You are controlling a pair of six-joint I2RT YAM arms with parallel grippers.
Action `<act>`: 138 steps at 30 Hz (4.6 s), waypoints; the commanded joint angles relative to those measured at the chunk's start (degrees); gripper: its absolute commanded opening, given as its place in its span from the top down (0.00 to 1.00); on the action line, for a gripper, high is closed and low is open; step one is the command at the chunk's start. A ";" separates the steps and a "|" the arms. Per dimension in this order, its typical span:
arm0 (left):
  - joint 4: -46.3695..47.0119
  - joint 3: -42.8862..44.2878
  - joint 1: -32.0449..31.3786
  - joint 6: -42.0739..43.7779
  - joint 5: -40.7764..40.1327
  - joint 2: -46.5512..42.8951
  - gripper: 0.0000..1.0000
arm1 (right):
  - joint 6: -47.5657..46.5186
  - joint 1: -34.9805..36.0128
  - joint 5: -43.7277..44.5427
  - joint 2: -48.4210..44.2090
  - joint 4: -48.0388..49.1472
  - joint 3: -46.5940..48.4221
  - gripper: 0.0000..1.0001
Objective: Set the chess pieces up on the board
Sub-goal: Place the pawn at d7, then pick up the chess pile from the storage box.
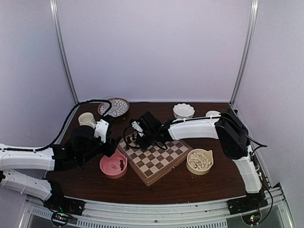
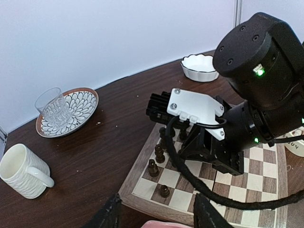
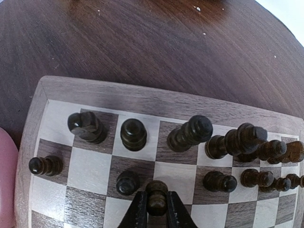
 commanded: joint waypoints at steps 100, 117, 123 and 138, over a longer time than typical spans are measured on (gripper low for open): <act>-16.10 0.18 0.22 -26.09 7.00 10.04 0.39 | -0.27 0.70 19.32 -56.61 35.23 -63.10 0.02; -19.29 6.27 0.26 -30.12 7.57 21.15 0.45 | -0.21 0.70 19.85 -54.46 34.18 -61.80 0.07; -22.82 9.50 -0.36 -30.13 5.07 26.24 0.48 | -1.12 0.66 21.06 -56.43 34.56 -62.80 0.07; -26.50 9.87 -0.75 -27.60 -1.64 21.58 0.86 | -1.58 0.74 21.56 -57.14 34.64 -63.46 0.07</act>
